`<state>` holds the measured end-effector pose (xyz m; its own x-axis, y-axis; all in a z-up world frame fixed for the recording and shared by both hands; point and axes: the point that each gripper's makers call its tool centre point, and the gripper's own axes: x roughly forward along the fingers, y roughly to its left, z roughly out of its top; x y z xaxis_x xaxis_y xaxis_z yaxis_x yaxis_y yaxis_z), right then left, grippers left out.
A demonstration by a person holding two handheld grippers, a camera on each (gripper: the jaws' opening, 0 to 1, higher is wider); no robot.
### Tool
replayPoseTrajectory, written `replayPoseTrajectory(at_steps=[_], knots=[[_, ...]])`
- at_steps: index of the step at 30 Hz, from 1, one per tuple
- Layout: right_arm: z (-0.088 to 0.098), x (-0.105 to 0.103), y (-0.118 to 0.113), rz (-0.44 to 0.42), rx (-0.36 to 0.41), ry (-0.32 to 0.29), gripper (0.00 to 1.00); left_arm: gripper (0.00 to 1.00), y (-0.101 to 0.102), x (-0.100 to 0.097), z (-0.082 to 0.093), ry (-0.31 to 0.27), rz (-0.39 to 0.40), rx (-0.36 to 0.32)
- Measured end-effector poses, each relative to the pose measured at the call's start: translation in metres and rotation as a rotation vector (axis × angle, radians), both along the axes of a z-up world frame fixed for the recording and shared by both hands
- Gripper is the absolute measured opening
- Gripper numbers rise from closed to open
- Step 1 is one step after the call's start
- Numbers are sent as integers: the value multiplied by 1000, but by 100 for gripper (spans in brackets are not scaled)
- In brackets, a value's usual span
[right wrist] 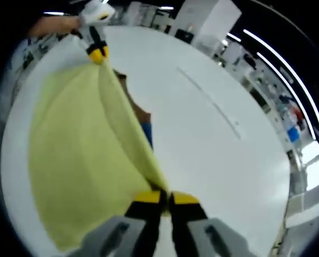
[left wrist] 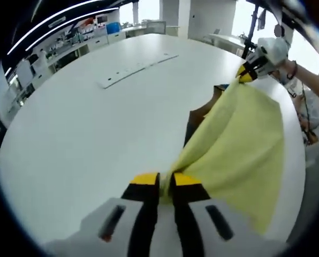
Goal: Fold the garment on the visible template until the final outline fits inside the template.
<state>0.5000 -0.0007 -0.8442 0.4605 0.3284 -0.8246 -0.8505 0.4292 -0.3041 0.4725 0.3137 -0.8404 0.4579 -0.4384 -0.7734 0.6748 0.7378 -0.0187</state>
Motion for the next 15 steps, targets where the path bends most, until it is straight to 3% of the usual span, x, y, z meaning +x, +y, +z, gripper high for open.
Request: replayPoseTrajectory(at_steps=[5,9,15], knots=[[7,2,-4,-69,56,19,12,17,9,0,5,-37,-7,38],[17,-2,-1,-105,158,46,22,21,11,-4,15,-94,-35,39],[27,-12,-6,-61,140,9,25,20,15,-12,29,-203,-74,61]])
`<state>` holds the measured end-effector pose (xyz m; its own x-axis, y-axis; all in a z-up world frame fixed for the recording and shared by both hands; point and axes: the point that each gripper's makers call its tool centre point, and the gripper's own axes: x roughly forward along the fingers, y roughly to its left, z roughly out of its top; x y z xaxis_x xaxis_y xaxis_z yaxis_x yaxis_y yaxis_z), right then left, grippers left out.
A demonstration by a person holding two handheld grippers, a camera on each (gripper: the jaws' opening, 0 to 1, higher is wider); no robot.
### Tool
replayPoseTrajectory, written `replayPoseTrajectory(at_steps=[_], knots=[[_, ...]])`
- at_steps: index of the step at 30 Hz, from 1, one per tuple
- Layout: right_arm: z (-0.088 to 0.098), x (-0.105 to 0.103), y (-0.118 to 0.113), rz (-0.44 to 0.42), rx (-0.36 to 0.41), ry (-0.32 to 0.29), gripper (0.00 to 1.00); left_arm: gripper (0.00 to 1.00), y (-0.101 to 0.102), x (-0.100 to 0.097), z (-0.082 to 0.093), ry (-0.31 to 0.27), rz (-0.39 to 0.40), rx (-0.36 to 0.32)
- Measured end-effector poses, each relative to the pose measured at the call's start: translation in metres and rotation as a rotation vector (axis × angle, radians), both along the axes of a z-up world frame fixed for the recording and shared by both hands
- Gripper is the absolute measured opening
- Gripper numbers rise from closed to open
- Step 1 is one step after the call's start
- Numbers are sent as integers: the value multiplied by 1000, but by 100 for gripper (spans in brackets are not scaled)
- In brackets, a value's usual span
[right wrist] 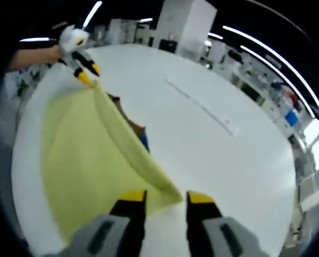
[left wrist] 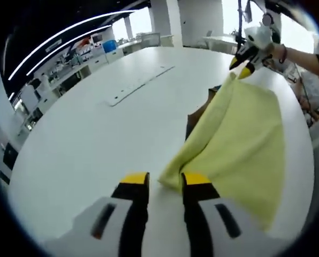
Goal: Fold the garment on the visible template until the final outline fits inside the template.
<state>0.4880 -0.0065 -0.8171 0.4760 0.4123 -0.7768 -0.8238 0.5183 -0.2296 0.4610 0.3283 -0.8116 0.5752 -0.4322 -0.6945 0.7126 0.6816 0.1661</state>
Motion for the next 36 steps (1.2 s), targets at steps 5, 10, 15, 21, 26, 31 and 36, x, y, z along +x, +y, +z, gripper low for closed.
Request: replayPoseTrajectory(at_steps=[5,10,15,21,26,31,36], knots=[[-1,-7,7,70,2,-16,20,13,-7,-12,-4,-17,-54,-8],[-13,3,10,34,44,23,20,13,-8,-4,-15,-1,-57,-3],[-23,4,14,1,77,65,20,13,-6,-1,-27,22,-65,21],[-24,11,9,-28,95,72,16,11,-2,5,-25,3,-50,24],[-26,9,13,6,71,77,10,12,-3,6,-27,4,-69,20],[-27,5,18,67,21,61,0,8,-5,6,-28,-2,-103,44],[-28,6,17,60,19,65,0,0,-4,9,-28,1,-88,60]])
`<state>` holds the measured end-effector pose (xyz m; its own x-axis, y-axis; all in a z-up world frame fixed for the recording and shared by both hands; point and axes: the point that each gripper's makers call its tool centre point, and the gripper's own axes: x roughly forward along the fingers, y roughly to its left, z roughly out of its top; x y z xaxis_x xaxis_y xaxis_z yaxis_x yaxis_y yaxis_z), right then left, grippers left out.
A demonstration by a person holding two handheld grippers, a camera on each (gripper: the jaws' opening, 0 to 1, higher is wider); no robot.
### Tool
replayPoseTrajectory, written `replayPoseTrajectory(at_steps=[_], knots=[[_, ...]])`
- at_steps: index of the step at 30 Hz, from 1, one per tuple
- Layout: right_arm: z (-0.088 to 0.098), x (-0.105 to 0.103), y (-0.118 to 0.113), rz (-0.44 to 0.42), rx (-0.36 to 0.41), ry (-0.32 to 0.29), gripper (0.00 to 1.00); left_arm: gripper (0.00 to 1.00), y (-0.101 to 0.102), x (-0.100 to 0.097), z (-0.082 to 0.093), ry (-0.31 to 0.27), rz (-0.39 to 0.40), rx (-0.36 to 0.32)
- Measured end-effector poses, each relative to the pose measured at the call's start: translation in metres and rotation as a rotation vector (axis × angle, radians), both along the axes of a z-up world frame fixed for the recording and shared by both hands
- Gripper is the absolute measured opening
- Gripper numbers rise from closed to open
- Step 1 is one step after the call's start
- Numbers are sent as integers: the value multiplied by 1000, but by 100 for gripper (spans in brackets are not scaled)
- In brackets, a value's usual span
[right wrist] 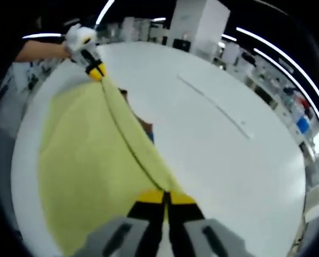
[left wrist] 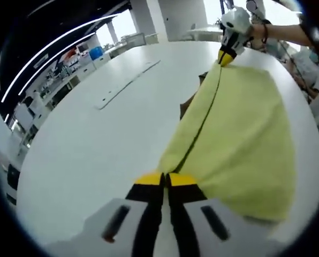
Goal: Fold the garment on the visible template until the final outline fits inside the template.
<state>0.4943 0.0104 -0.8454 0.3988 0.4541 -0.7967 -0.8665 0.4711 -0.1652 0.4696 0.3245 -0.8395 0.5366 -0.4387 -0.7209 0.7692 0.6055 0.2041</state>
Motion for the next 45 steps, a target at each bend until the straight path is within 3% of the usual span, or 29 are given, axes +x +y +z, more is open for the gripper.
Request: replayPoseTrajectory(at_steps=[4,6,12,16,19,23,26,30,34,36,38,43,45], knots=[[6,3,-1,10,-18,-26,0,0,1,3,13,-26,29,-52],[12,10,-1,2,-12,-50,0,0,3,7,20,-34,74,-116],[31,31,1,-46,8,-140,0,0,7,22,28,-42,205,-213],[25,47,2,-110,34,-151,0,0,10,36,27,-23,325,-311],[23,47,1,-163,55,-134,1,8,6,38,26,-32,329,-300],[24,48,2,-232,117,-103,32,25,9,37,25,-20,364,-301],[23,38,4,-267,185,-13,48,39,12,33,26,-5,398,-334],[23,31,0,-314,241,25,73,54,17,26,28,12,421,-388],[32,10,0,-326,292,65,85,71,12,10,36,25,440,-485],[36,-3,0,-331,308,80,93,76,17,4,38,18,434,-490],[39,-10,0,-328,335,95,99,83,8,-8,41,14,423,-497],[41,-33,-3,-311,345,135,99,95,9,-25,51,6,399,-508],[45,-52,-3,-299,354,140,99,98,4,-37,56,5,401,-510]])
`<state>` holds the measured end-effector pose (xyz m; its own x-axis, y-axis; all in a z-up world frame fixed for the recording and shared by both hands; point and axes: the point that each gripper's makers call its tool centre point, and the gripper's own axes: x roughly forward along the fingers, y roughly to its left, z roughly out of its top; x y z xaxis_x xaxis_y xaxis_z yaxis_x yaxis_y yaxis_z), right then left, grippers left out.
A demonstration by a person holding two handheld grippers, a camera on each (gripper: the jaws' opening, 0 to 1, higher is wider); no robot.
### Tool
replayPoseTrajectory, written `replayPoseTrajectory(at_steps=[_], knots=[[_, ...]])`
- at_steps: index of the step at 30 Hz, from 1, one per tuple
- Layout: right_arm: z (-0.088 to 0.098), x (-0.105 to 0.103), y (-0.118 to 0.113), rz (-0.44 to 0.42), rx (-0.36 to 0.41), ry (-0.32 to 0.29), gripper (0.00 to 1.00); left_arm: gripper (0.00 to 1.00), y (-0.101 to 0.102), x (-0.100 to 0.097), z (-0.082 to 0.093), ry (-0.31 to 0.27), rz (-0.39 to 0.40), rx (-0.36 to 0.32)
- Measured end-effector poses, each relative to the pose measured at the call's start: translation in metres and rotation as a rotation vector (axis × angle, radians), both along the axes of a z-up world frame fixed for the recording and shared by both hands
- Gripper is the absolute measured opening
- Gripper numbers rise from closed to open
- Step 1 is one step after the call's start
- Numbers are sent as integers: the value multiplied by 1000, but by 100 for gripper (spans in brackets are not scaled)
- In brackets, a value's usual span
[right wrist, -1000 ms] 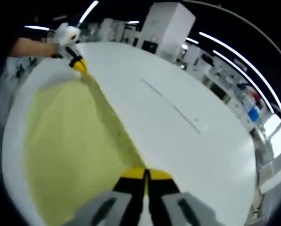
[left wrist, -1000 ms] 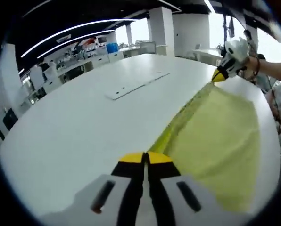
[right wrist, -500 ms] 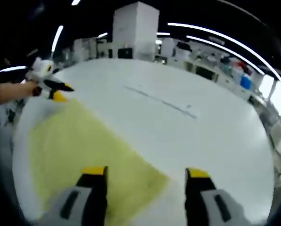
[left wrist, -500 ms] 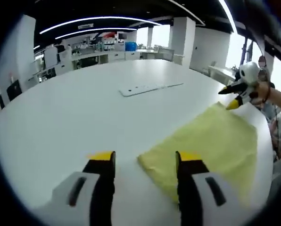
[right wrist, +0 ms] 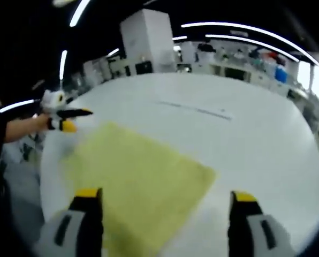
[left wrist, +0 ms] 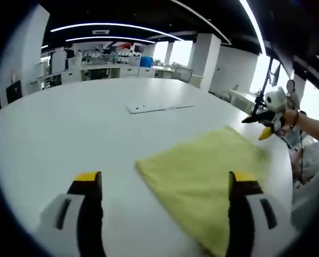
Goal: Fold the garment on the visible template until the final outline fits inside the template.
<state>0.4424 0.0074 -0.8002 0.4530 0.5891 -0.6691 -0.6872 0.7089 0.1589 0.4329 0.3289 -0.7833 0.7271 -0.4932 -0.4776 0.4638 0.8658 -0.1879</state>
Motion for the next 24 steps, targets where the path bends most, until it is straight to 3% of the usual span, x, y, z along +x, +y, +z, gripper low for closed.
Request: replayPoseTrajectory(at_steps=[12,18,24], knots=[[2,-55,-8,26,-7,16,97,99,-6,-49,8,-6,-67,21],[-1,-78,-14,27,-12,18,90,89,-10,-72,4,16,-86,23],[-6,-87,-23,10,-14,15,78,76,-10,-92,-6,48,-75,21]])
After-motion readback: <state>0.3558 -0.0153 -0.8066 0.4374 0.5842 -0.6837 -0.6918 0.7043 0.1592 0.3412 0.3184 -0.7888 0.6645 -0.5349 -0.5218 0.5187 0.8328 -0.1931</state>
